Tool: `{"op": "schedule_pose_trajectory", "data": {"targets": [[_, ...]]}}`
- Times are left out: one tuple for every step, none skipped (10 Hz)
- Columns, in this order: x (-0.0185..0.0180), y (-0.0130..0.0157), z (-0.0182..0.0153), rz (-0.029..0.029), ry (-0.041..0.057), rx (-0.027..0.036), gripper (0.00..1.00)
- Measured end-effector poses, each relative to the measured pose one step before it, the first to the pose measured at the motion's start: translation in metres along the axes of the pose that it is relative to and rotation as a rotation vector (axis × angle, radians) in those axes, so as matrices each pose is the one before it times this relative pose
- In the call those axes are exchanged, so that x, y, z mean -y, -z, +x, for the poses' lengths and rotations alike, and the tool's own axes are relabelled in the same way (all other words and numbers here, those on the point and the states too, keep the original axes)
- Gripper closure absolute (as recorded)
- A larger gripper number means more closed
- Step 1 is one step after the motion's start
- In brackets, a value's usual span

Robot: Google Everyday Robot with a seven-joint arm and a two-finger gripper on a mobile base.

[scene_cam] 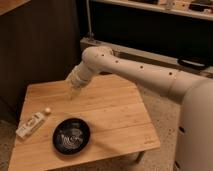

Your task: Place the bottle in the ceramic bowl

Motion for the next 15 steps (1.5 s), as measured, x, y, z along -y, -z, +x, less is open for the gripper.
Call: {"op": "schedule_pose_trajectory", "data": {"targets": [[0.00665,-0.0075,-0.003,0.0032,0.04083,0.00326,0.35],[0.00685,-0.00644,-0.00302,0.00071,0.04859,0.00674,0.35],[0.0052,-0.00543,-0.00216,-0.00944,0.05162,0.00885,0.35],[0.00376,-0.0054,-0.00163,-0.01217,0.0332,0.00884,0.35],[0.00356,-0.0084,-0.00058,-0.01614,0.02401,0.01891,0.35],[0.00331,-0.00945,0.00123,-0.01576,0.0188,0.03078,0.35],[0.00217,-0.00423,0.00177,-0.00829,0.01057,0.02238,0.35],[0.0012,-0.00253,0.00005,-0.00559,0.00908,0.01721,0.35],[0.00109,-0.00371,-0.00128,-0.00755,0.01436,0.02431,0.35],[-0.00032,-0.00415,-0.00113,-0.00596,0.00997,0.02183,0.35],[-0.0008,-0.00404,-0.001,-0.00457,0.00398,0.01469,0.35],[-0.00063,-0.00472,-0.00192,-0.00399,0.00523,0.01674,0.35],[-0.00042,-0.00485,-0.00194,-0.00355,0.00658,0.01611,0.35],[-0.00001,-0.00409,-0.00195,-0.00379,0.00668,0.0065,0.35],[-0.00029,-0.00608,-0.00156,-0.00529,0.00596,0.00944,0.35]]}}
